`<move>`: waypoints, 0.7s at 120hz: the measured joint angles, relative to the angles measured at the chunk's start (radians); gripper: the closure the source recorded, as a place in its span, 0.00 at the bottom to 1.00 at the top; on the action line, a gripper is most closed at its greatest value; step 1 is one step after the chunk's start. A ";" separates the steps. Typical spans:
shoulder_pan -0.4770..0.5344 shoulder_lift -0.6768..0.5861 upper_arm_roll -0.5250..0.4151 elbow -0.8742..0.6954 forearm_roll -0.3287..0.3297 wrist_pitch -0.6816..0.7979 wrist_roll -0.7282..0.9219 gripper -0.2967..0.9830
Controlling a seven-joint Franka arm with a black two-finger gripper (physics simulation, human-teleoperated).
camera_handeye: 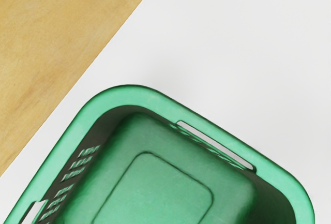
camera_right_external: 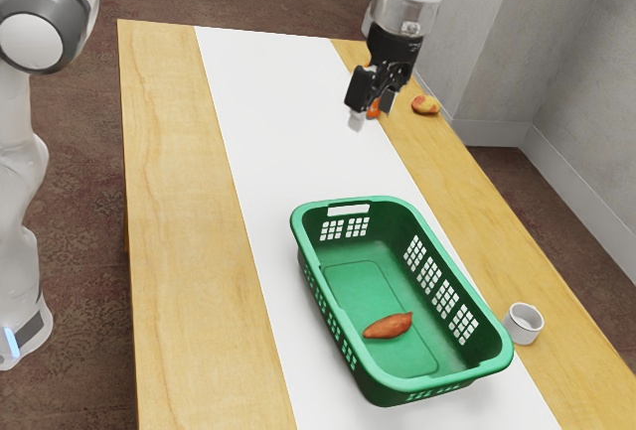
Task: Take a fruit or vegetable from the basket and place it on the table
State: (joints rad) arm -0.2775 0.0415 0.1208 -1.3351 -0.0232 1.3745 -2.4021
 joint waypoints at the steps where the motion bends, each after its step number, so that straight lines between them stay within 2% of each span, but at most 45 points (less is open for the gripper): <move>1: 0.003 0.000 0.000 0.000 0.000 0.001 -0.001 0.23; 23: 0.086 -0.011 -0.028 -0.001 0.003 0.014 -0.004 0.23; 34: 0.114 -0.050 -0.060 -0.001 -0.020 0.016 0.080 0.23; 46: 0.104 -0.068 -0.062 -0.001 -0.073 0.017 0.240 0.23; 62: 0.067 -0.061 -0.077 -0.001 -0.134 0.018 0.534 0.23; 75: 0.082 -0.030 -0.152 0.000 -0.161 0.020 0.763 0.23; 84: 0.008 -0.029 -0.123 -0.001 -0.170 0.021 0.902 0.23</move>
State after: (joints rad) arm -0.2692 0.0120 -0.0018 -1.3359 -0.1935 1.3955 -1.4999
